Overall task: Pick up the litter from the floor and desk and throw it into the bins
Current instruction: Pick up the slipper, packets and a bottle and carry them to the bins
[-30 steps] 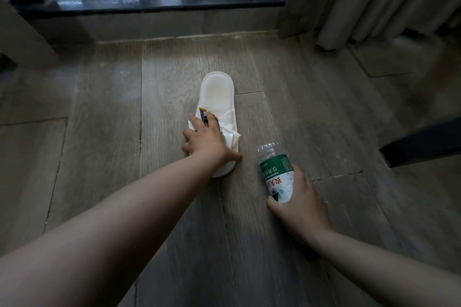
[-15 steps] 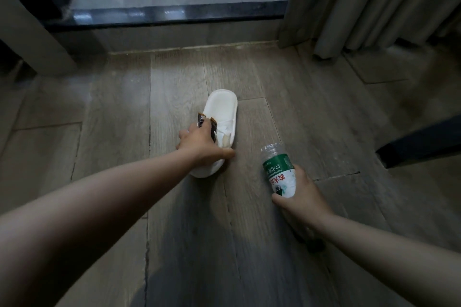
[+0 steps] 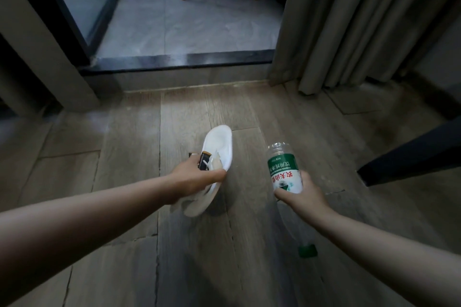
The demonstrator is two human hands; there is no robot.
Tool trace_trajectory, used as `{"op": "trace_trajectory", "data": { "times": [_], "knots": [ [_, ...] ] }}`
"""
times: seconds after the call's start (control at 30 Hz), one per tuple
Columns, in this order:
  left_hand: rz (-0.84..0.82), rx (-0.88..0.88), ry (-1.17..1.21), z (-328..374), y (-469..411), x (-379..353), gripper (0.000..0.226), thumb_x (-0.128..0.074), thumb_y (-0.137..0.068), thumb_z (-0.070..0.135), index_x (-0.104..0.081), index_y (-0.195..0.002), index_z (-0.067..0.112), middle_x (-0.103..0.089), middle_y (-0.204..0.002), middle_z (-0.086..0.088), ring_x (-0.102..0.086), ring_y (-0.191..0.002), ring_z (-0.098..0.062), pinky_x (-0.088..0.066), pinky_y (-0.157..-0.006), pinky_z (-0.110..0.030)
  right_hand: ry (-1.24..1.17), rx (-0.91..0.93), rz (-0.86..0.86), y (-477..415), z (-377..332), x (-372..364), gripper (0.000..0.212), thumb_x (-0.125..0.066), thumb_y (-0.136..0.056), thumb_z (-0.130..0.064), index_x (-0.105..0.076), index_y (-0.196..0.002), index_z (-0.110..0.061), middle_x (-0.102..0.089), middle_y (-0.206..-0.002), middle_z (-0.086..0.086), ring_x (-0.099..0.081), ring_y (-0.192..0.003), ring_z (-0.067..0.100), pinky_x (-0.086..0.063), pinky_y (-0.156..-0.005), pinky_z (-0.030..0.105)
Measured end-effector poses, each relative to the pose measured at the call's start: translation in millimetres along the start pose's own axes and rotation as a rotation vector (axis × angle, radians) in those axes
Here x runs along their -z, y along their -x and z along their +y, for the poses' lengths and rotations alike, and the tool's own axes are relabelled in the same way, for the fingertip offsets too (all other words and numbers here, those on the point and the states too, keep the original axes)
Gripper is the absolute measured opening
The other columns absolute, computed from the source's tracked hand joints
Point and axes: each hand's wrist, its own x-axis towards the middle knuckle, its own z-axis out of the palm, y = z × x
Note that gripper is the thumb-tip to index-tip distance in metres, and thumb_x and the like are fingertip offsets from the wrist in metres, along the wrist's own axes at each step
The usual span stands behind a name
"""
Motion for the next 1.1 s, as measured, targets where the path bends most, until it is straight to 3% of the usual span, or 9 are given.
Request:
{"op": "trace_trajectory", "data": {
  "times": [0.17, 0.33, 0.47, 0.57, 0.7, 0.8, 0.93, 1.0, 1.1],
  "knots": [
    [0.032, -0.048, 0.007, -6.8, -2.8, -5.7, 0.057, -0.058, -0.057, 0.050, -0.048, -0.111, 0.034, -0.056, -0.090, 0.015, -0.054, -0.079, -0.003, -0.045, -0.064, -0.024, -0.006, -0.022, -0.005, -10.7, 13.2, -9.0, 0.055, -0.078, -0.069, -0.032, -0.044, -0.112, -0.027, -0.061, -0.097, 0.002, -0.061, -0.086, 0.022, -0.055, -0.078, 0.045],
    [0.074, -0.085, 0.016, -22.1, -29.8, -13.3, 0.059, -0.060, -0.056, 0.048, -0.048, -0.113, 0.039, -0.059, -0.095, 0.015, -0.055, -0.082, -0.002, -0.045, -0.064, -0.023, -0.023, -0.041, -0.012, -31.6, 21.8, -23.1, 0.055, -0.078, -0.071, -0.028, -0.044, -0.115, -0.024, -0.061, -0.093, 0.000, -0.061, -0.080, 0.018, -0.053, -0.066, 0.036],
    [0.145, -0.132, -0.075, -40.1, -63.5, -20.4, 0.078, -0.064, -0.052, 0.056, -0.044, -0.126, 0.039, -0.058, -0.111, 0.007, -0.058, -0.094, -0.014, -0.052, -0.076, -0.035, -0.071, -0.010, -0.012, -48.9, 12.6, -32.8, 0.047, -0.078, -0.074, -0.023, -0.046, -0.108, -0.023, -0.060, -0.088, -0.005, -0.059, -0.075, 0.011, -0.047, -0.059, 0.028],
    [0.197, -0.088, -0.182, -47.1, -62.2, -25.0, 0.100, -0.061, -0.049, 0.061, -0.029, -0.142, 0.040, -0.051, -0.124, 0.001, -0.051, -0.109, -0.026, -0.048, -0.091, -0.045, -0.093, -0.066, -0.037, -37.4, 11.3, -29.2, 0.044, -0.078, -0.074, -0.020, -0.047, -0.103, -0.027, -0.060, -0.085, -0.008, -0.059, -0.073, 0.006, -0.046, -0.057, 0.023],
    [0.182, 0.031, -0.232, -36.0, -22.8, -27.6, 0.103, -0.056, -0.049, 0.062, -0.027, -0.144, 0.037, -0.047, -0.128, -0.003, -0.045, -0.115, -0.029, -0.043, -0.097, -0.043, -0.153, -0.247, -0.027, 2.2, 12.1, -11.1, 0.042, -0.078, -0.073, -0.019, -0.048, -0.099, -0.032, -0.062, -0.085, -0.008, -0.061, -0.074, 0.011, -0.051, -0.063, 0.032],
    [0.151, 0.074, -0.313, -14.1, 15.2, -19.8, 0.091, -0.053, -0.052, 0.063, -0.035, -0.136, 0.033, -0.052, -0.119, -0.005, -0.049, -0.107, -0.030, -0.045, -0.089, -0.040, -0.256, -0.386, 0.071, 38.2, -4.3, 9.3, 0.040, -0.077, -0.074, -0.018, -0.049, -0.102, -0.022, -0.062, -0.086, -0.002, -0.061, -0.069, 0.014, -0.050, -0.061, 0.031],
    [0.116, 0.101, -0.298, 39.6, 72.8, 8.4, 0.078, -0.050, -0.055, 0.062, -0.041, -0.126, 0.031, -0.050, -0.109, -0.002, -0.048, -0.104, -0.029, -0.040, -0.079, -0.034, -0.378, -0.499, 0.157, 86.3, -48.6, 52.7, 0.034, -0.076, -0.075, -0.017, -0.047, -0.089, -0.028, -0.063, -0.086, 0.002, -0.063, -0.070, 0.019, -0.051, -0.061, 0.033],
    [0.099, 0.096, -0.309, 74.5, 100.0, 26.1, 0.078, -0.051, -0.054, 0.062, -0.041, -0.125, 0.030, -0.048, -0.109, 0.001, -0.046, -0.106, -0.028, -0.036, -0.081, -0.032, -0.406, -0.526, 0.173, 107.6, -78.6, 80.3, 0.033, -0.076, -0.075, -0.018, -0.047, -0.088, -0.028, -0.063, -0.085, 0.002, -0.064, -0.070, 0.019, -0.054, -0.062, 0.036],
    [0.071, 0.077, -0.327, 133.7, 138.7, 54.1, 0.087, -0.053, -0.052, 0.062, -0.037, -0.131, 0.029, -0.046, -0.118, 0.002, -0.043, -0.112, -0.027, -0.035, -0.086, -0.030, -0.424, -0.526, 0.158, 137.6, -133.5, 127.8, 0.033, -0.075, -0.075, -0.018, -0.048, -0.092, -0.026, -0.064, -0.085, 0.001, -0.063, -0.067, 0.016, -0.050, -0.057, 0.029]
  ]
}}
